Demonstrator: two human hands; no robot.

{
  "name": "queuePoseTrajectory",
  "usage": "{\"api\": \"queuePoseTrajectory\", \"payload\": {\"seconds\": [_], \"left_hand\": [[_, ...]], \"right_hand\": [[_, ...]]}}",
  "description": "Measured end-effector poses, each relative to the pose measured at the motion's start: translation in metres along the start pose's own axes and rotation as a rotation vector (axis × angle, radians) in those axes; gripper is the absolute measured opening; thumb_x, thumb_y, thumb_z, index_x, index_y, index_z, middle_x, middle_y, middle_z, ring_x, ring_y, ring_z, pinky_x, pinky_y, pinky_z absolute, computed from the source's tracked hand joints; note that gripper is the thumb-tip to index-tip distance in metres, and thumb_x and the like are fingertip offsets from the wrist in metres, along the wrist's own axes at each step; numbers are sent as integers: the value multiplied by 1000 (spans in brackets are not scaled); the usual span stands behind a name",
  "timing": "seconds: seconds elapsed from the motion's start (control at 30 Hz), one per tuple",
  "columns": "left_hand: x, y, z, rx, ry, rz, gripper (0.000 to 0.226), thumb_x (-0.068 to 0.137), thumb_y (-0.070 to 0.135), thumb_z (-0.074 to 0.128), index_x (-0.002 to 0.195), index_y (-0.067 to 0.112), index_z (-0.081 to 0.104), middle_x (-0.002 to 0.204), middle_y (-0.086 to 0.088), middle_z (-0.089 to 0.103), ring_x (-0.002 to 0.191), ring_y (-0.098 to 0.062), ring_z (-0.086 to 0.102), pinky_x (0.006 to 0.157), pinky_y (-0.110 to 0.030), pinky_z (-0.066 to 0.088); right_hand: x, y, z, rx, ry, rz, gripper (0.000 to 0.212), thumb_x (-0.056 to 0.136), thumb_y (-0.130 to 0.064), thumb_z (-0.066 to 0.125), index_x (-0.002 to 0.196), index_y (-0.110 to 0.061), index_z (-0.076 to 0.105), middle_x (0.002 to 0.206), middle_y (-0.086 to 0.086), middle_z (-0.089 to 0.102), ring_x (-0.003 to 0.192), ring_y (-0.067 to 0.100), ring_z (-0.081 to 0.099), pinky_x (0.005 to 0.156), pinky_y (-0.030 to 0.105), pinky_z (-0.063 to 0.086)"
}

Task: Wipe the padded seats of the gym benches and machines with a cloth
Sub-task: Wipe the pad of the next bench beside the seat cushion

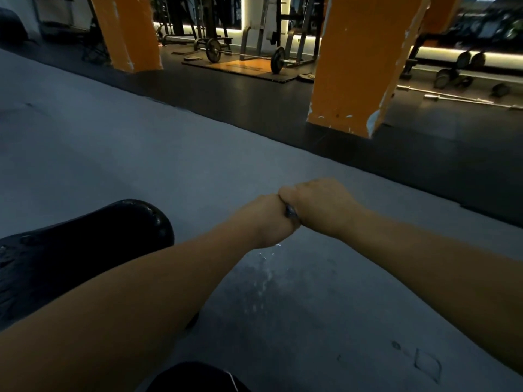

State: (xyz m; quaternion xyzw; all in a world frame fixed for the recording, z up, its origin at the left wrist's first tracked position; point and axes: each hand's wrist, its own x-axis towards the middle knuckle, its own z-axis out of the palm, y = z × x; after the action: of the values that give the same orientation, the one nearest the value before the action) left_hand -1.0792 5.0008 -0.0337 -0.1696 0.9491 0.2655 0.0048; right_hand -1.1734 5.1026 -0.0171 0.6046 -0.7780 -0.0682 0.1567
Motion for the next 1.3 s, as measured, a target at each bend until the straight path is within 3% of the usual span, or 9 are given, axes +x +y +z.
{"api": "queuePoseTrajectory", "payload": {"seconds": [0.17, 0.27, 0.37, 0.5, 0.63, 0.83, 1.07, 1.17, 1.3], "left_hand": [[11, -12, -2, -147, 19, 16, 15, 97, 24, 54, 94, 10, 51, 83, -9, 58, 63, -14, 52, 54, -25, 39], [15, -17, -2, -556, 145, 2, 11, 96, 18, 55, 106, 14, 54, 84, -7, 65, 70, -19, 64, 67, -36, 57], [20, -15, 9, -776, 346, -21, 19, 90, 20, 64, 108, 19, 58, 98, -8, 69, 91, -25, 68, 83, -43, 58], [15, -18, 12, -466, 167, 135, 37, 97, 9, 51, 131, 16, 62, 126, -5, 66, 116, -19, 60, 103, -32, 45], [11, -28, -5, -58, 92, 239, 38, 91, 11, 55, 128, 16, 61, 127, -6, 62, 117, -24, 57, 99, -32, 44], [2, -24, 2, 542, 300, 461, 97, 83, 9, 67, 158, 16, 5, 143, -5, 35, 119, -24, 48, 83, -34, 51], [6, -18, 8, 610, 307, 13, 20, 93, 11, 56, 112, 14, 53, 107, -5, 66, 95, -29, 67, 65, -32, 36], [11, -15, 8, 540, 154, -62, 20, 94, 17, 51, 110, 17, 64, 111, -5, 67, 98, -29, 66, 70, -32, 40], [11, -3, -5, 258, -10, -55, 28, 98, 22, 48, 119, 11, 62, 120, -12, 63, 104, -32, 60, 78, -30, 44]], "right_hand": [[10, 8, 29, 435, -161, 368, 21, 87, -12, 68, 99, -13, 50, 85, 6, 57, 75, 19, 60, 68, 39, 49], [4, 6, 32, 1423, -148, 596, 27, 80, 6, 62, 99, -12, 68, 81, 11, 66, 74, 14, 60, 55, 29, 49], [-5, -5, 33, 2335, -54, 721, 36, 88, 11, 41, 111, -5, 65, 107, 20, 65, 94, 26, 68, 78, 28, 58], [-13, 3, 30, 2533, -144, 620, 37, 80, 4, 45, 114, -1, 58, 113, 20, 64, 102, 29, 65, 95, 41, 56], [-11, 11, 33, 2301, -389, 696, 30, 82, 11, 52, 102, -10, 57, 87, 9, 63, 68, 14, 64, 48, 17, 48], [5, 4, 20, 1919, -531, 621, 32, 86, 21, 48, 79, -10, 50, 67, 5, 47, 55, 8, 36, 42, 17, 27], [32, -16, 20, 586, -353, 386, 8, 82, -6, 67, 82, -11, 60, 78, 10, 62, 62, 20, 55, 56, 25, 44], [24, -19, 16, 253, -247, 272, 22, 93, -17, 56, 114, -16, 54, 109, 8, 65, 95, 30, 64, 74, 34, 47], [19, -16, -9, -102, -178, 88, 20, 98, -19, 48, 116, -13, 53, 105, 8, 67, 95, 33, 66, 65, 34, 36]]}}
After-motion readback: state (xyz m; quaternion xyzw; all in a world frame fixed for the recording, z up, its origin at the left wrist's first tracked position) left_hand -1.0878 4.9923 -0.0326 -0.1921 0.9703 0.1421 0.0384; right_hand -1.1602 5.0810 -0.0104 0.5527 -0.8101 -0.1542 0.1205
